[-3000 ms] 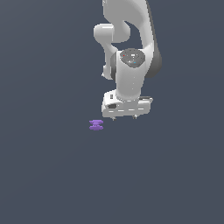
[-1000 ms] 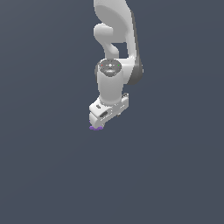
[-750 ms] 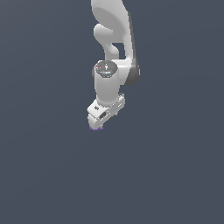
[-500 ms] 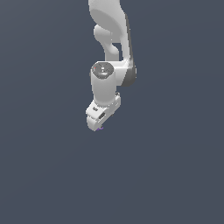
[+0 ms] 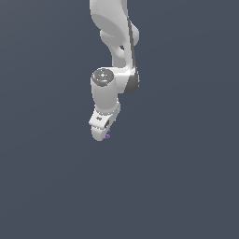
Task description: Pick up the object and move it to a goal position.
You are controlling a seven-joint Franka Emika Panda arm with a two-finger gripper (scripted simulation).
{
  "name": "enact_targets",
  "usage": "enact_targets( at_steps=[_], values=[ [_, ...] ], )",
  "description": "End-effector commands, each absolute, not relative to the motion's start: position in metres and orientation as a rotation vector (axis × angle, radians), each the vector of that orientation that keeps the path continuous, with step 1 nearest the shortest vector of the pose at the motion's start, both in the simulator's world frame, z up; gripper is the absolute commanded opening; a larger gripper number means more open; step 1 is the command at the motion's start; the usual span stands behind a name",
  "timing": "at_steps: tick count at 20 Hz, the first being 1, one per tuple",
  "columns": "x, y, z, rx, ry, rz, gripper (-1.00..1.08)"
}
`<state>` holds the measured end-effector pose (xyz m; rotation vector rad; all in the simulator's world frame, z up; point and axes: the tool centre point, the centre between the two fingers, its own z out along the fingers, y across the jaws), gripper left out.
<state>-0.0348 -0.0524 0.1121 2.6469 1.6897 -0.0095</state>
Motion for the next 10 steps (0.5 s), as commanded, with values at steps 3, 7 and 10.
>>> enact_targets(
  at_steps=[3, 7, 10],
  values=[
    [-0.039, -0.062, 0.106, 2.555, 1.826, -0.008, 1.00],
    [-0.044, -0.071, 0.101, 2.469, 1.941, -0.007, 1.00],
    [-0.047, -0.077, 0.097, 2.403, 2.023, -0.005, 1.00]
  ],
)
